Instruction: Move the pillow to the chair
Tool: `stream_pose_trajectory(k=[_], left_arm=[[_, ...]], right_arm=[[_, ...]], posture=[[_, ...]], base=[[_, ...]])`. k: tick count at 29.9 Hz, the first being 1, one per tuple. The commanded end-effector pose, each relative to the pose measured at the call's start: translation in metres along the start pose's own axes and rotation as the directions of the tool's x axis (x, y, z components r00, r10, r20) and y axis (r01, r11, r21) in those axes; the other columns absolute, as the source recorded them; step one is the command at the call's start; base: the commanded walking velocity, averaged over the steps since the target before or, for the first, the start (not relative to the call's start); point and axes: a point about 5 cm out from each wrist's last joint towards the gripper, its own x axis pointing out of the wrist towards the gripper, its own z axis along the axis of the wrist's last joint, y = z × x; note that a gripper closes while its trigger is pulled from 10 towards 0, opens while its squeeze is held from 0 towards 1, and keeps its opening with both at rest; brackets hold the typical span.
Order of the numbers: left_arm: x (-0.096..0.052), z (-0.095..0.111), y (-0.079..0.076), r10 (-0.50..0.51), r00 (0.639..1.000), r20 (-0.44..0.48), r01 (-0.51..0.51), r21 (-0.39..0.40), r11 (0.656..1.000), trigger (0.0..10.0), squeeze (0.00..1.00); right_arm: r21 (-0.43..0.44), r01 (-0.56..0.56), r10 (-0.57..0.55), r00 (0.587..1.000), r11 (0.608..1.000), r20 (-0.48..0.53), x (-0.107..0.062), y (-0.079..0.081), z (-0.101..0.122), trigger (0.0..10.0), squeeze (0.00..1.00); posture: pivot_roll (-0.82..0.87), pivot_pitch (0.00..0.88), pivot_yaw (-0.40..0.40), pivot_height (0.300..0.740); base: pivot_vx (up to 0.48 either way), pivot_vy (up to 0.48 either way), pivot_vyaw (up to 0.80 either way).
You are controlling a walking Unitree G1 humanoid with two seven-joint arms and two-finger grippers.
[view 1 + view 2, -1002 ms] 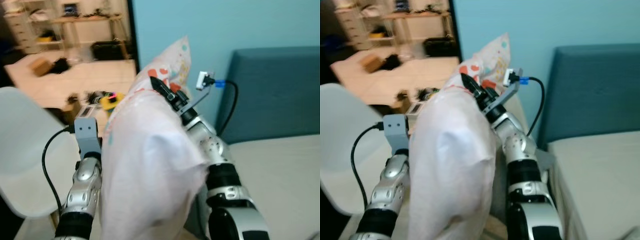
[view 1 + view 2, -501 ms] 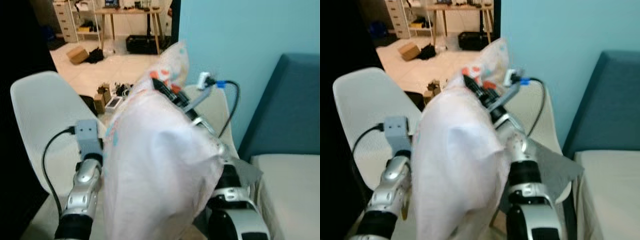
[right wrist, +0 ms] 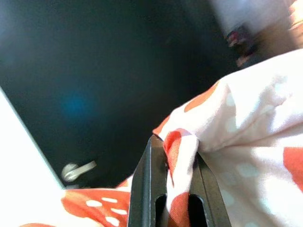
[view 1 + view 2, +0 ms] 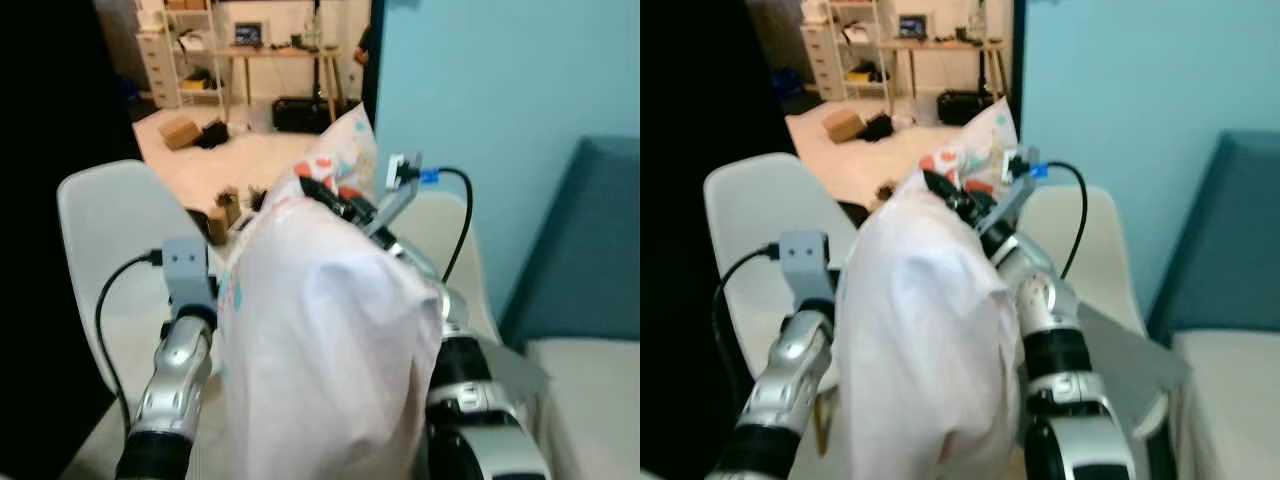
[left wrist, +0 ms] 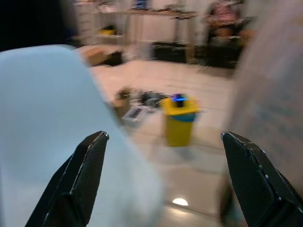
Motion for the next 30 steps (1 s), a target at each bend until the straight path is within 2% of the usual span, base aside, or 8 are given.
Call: stream_pose_trajectory(k=[1, 6, 15, 26, 30], left_arm=[[0.000, 0.000, -0.007, -0.025, 1.000, -0.002, 0.025, 0.001, 1.000, 10.0, 0.00], [0.000, 0.000, -0.009, -0.032, 0.999, -0.003, 0.032, 0.000, 0.999, 10.0, 0.00], [0.000, 0.000, -0.012, -0.052, 0.999, -0.003, 0.052, -0.002, 0.999, 10.0, 0.00], [0.001, 0.001, -0.026, -0.136, 0.991, -0.003, 0.136, 0.010, 0.991, 10.0, 0.00], [0.001, -0.004, -0.032, -0.164, 0.986, -0.033, 0.165, 0.022, 0.986, 10.0, 0.00]], right_arm=[[-0.054, -0.086, 0.089, 0.995, 0.995, 0.051, 0.006, 0.013, 0.018, 10.0, 0.00], [-0.060, -0.079, 0.082, 0.995, 0.995, 0.052, 0.006, 0.013, 0.018, 10.0, 0.00], [-0.035, -0.012, 0.014, 0.997, 0.999, 0.070, 0.004, 0.005, 0.021, 10.0, 0.00], [-0.024, 0.006, -0.005, 0.998, 1.000, 0.066, 0.004, 0.003, 0.019, 10.0, 0.00], [-0.024, 0.012, -0.010, 0.998, 1.000, 0.062, 0.004, 0.003, 0.018, 10.0, 0.00]], posture=[[-0.19, 0.000, 0.002, 0.728], [-0.19, 0.000, 0.003, 0.728], [-0.19, 0.000, 0.003, 0.728], [-0.20, 0.000, 0.002, 0.728], [-0.20, 0.000, 0.001, 0.728]], base=[[0.405, 0.000, 0.80], [0.405, 0.000, 0.76], [0.405, 0.000, 0.00], [0.401, 0.000, 0.00], [0.000, 0.000, 0.00]])
